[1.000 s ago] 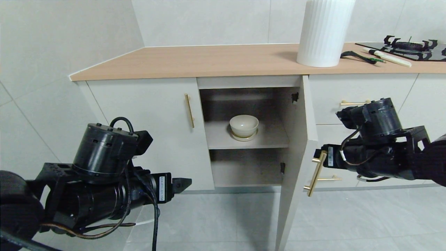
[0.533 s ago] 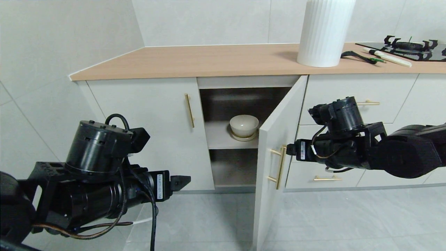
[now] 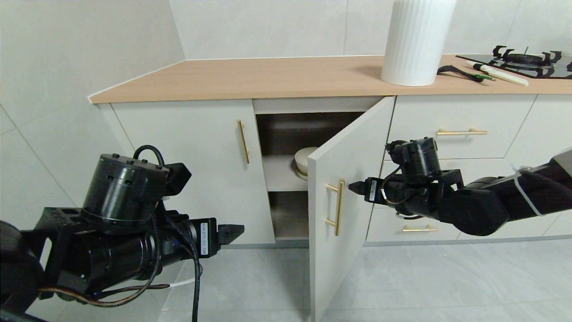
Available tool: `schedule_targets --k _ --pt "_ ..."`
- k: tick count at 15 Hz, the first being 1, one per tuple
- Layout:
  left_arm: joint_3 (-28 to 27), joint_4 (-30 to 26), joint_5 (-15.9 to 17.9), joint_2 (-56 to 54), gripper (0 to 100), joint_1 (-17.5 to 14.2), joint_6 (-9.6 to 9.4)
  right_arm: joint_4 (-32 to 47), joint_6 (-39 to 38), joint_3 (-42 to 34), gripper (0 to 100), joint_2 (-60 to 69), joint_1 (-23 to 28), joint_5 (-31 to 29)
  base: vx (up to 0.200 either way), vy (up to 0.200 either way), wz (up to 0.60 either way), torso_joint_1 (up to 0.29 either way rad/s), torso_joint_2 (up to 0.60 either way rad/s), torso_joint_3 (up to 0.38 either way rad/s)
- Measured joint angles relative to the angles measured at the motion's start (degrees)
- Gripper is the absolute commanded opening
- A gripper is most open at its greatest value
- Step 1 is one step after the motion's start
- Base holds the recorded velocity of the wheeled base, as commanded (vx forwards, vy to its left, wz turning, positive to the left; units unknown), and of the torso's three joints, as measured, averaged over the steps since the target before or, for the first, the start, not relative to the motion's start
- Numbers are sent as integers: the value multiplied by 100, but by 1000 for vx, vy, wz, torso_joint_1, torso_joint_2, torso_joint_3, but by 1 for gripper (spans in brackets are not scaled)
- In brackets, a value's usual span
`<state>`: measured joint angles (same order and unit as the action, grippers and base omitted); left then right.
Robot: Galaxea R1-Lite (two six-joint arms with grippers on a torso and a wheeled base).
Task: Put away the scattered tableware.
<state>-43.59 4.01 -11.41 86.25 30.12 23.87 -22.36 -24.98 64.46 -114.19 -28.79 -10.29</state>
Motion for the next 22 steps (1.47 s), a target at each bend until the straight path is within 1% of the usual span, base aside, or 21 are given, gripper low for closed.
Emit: schedule_targets --k 4,6,8,16,20,22 --pt "-1 1 0 11 100 2 2 -396 -206 17 100 -249 7 11 0 0 0 0 0 0" --pt "-9 -10 0 20 100 -6 2 -772 -294 80 100 -444 11 -9 200 0 0 7 0 0" --pt "-10 -5 0 20 100 -17 2 -978 -457 204 100 -629 7 -63 200 0 0 0 -2 0" --pt "-4 -54 0 -89 100 -22 2 -1268 -603 282 100 -872 29 -110 0 0 0 0 0 0" --pt "0 -34 0 -100 100 -28 0 -1325 -859 673 100 -1100 51 -453 0 0 0 0 0 0" --pt "0 -34 0 -102 100 -24 2 -1336 -1081 916 100 -1261 96 -479 0 0 0 0 0 0"
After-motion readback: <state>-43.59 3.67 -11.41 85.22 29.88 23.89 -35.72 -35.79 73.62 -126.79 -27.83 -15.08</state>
